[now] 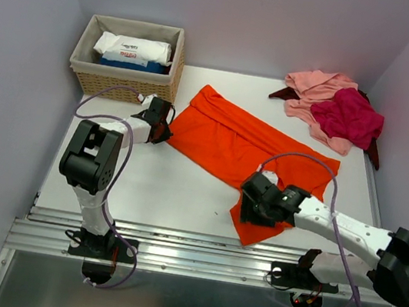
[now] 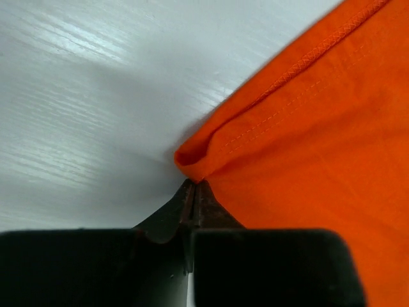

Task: Roll the t-shirts
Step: Fold the T-shirt at the center of the board.

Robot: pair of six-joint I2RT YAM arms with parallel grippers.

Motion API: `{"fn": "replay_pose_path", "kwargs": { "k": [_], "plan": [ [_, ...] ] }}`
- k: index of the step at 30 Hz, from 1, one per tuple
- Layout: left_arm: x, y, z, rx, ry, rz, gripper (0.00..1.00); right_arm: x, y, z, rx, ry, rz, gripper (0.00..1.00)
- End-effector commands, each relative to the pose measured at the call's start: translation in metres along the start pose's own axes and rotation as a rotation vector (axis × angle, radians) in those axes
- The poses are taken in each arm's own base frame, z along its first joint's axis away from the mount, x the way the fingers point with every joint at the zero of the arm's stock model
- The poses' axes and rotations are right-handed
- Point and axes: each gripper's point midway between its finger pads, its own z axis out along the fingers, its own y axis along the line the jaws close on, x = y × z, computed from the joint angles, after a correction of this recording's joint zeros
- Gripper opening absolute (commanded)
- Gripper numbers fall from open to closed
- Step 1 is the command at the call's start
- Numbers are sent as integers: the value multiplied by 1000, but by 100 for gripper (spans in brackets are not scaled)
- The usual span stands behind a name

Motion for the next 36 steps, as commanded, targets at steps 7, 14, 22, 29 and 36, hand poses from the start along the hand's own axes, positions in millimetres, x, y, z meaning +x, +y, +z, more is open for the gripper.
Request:
{"fn": "replay_pose_path", "kwargs": {
  "k": [7,14,22,29,36],
  "plan": [
    [-19,-12,-1,16,-26,-22,0,54,1,10,220,38,-305,58],
    [-22,-16,-5,29,-24,-19,0,58,3,20,227,26,-329,50],
    [-23,-18,-5,35,-24,-18,0,68,7,36,198,49,-331,33],
    [-23,-17,-4,33,-23,-17,0,67,2,35,204,39,-322,24],
    [-23,-19,-6,40,-19,-16,0,51,30,19,110,-5,-331,36]
  ]
}}
